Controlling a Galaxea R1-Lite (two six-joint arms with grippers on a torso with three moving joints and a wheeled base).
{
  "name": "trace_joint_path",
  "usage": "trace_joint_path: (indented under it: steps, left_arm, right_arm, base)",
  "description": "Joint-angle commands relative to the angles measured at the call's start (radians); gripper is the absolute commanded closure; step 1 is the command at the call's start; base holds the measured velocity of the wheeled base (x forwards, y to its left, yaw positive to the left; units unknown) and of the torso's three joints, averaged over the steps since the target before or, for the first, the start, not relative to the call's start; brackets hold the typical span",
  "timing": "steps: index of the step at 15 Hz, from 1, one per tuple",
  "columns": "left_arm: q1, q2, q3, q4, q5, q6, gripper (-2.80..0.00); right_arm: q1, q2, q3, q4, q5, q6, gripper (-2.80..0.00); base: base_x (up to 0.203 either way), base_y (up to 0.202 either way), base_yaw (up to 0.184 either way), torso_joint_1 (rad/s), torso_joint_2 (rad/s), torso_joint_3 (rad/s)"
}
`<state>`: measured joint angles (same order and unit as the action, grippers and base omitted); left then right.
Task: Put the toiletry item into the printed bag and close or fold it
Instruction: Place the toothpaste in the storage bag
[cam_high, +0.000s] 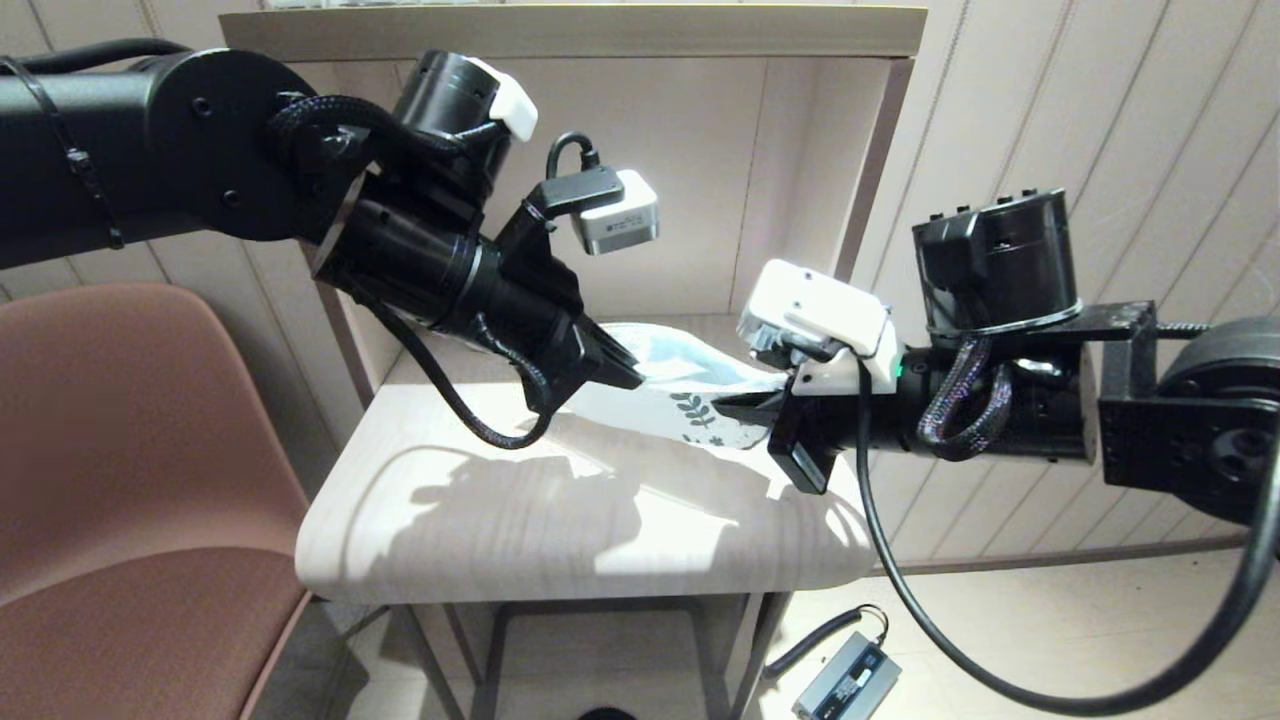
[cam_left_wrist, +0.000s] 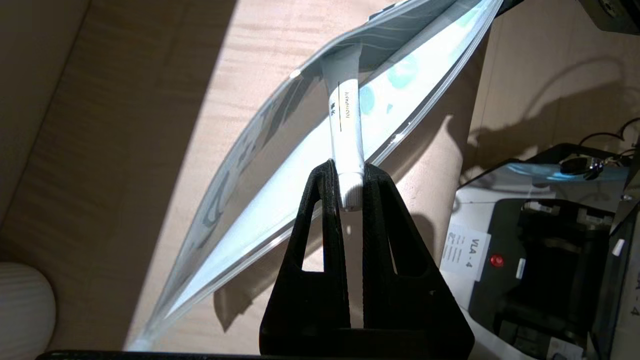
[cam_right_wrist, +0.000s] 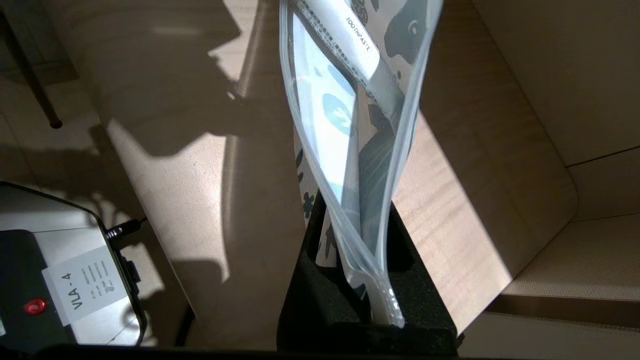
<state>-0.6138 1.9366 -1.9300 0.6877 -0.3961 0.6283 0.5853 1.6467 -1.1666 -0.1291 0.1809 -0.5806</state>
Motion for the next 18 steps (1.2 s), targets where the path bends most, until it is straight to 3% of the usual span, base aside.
trace_joint_path:
  steps: [1,11,18]
  left_arm:
    - [0.000,0.009,0.000,0.004,-0.001,0.004,0.00]
    - [0.002,-0.004,-0.001,0.003,0.000,0.004,0.00]
    - [0.004,-0.016,-0.001,-0.007,0.000,0.004,0.00]
  right_arm:
    - [0.010,-0.005,0.001,0.000,0.002,-0.004,0.00]
    - [0.039,-0.018,0.011,0.011,-0.006,-0.008,0.00]
    - [0.103,-0.031,0.027,0.000,-0.190,-0.088,0.00]
  base:
    - [0.000,0.000,0.000,0.000,0.00,0.000]
    - [0.000,0.000,0.000,0.000,0.00,0.000]
    - [0.000,0.000,0.000,0.000,0.00,0.000]
